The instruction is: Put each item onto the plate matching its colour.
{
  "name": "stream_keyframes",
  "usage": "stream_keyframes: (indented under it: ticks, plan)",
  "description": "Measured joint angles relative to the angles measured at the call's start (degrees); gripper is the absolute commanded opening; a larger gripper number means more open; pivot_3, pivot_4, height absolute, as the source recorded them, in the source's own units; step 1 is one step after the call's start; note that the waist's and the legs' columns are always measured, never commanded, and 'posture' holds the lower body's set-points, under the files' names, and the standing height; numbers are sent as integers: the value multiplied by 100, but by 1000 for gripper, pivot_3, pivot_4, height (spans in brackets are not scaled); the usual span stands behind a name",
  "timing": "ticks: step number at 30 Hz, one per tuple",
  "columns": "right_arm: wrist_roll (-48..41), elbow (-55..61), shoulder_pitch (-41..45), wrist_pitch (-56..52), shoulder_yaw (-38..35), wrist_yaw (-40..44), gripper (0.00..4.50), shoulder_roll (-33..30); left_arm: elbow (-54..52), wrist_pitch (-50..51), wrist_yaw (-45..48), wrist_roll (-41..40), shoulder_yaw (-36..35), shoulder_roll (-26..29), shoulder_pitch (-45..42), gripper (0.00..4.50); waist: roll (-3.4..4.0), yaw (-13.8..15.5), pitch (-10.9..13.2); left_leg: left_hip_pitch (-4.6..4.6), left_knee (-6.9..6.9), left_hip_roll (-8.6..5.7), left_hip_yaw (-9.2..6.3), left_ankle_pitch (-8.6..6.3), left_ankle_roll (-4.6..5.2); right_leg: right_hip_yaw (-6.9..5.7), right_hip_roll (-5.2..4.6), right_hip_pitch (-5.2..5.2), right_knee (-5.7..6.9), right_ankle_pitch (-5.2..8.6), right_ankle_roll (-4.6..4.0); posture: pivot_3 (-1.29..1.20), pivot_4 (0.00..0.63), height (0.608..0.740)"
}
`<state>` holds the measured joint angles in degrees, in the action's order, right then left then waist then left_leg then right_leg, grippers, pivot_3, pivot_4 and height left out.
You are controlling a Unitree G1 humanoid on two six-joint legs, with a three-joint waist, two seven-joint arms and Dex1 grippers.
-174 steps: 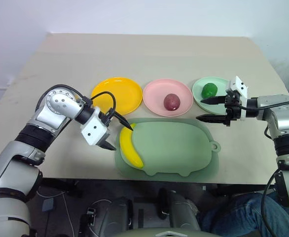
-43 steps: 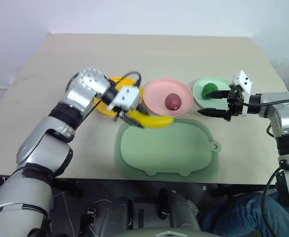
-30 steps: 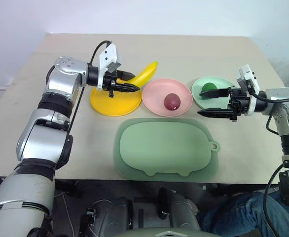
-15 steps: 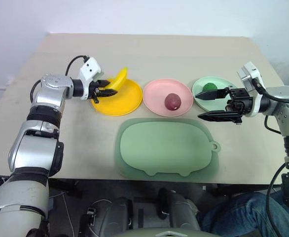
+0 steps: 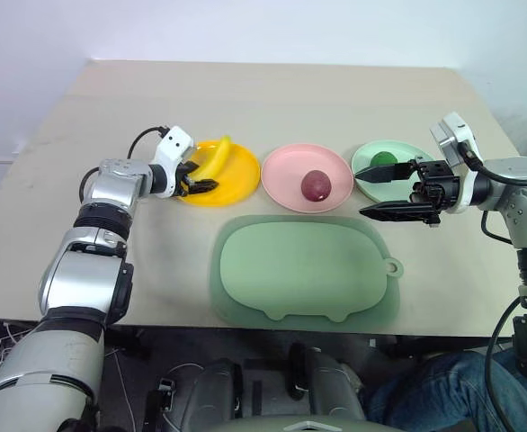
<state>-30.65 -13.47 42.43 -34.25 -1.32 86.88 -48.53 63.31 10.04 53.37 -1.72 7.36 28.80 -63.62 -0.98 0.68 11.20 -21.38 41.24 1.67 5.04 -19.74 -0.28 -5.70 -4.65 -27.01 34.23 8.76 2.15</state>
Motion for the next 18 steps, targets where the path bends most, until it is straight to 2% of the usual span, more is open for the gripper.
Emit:
stream_keyframes:
  ticks: [5, 18]
  plan:
    - [-1, 0, -12, -25, 0, -29, 4500, 0, 4, -202, 22, 199, 37, -2, -28, 4481, 0, -4, 0, 1, -1, 1, 0, 0, 0, 0, 0, 0, 0, 0, 0, 0, 150, 740]
    - [5, -30, -18, -7, 0, -149, 4500, 16, -50, -195, 923, 77, -268, 202, -390, 4481, 0, -4, 0, -1, 0, 0, 1, 0, 1, -1, -1, -1, -1, -1, 1, 0, 150, 740]
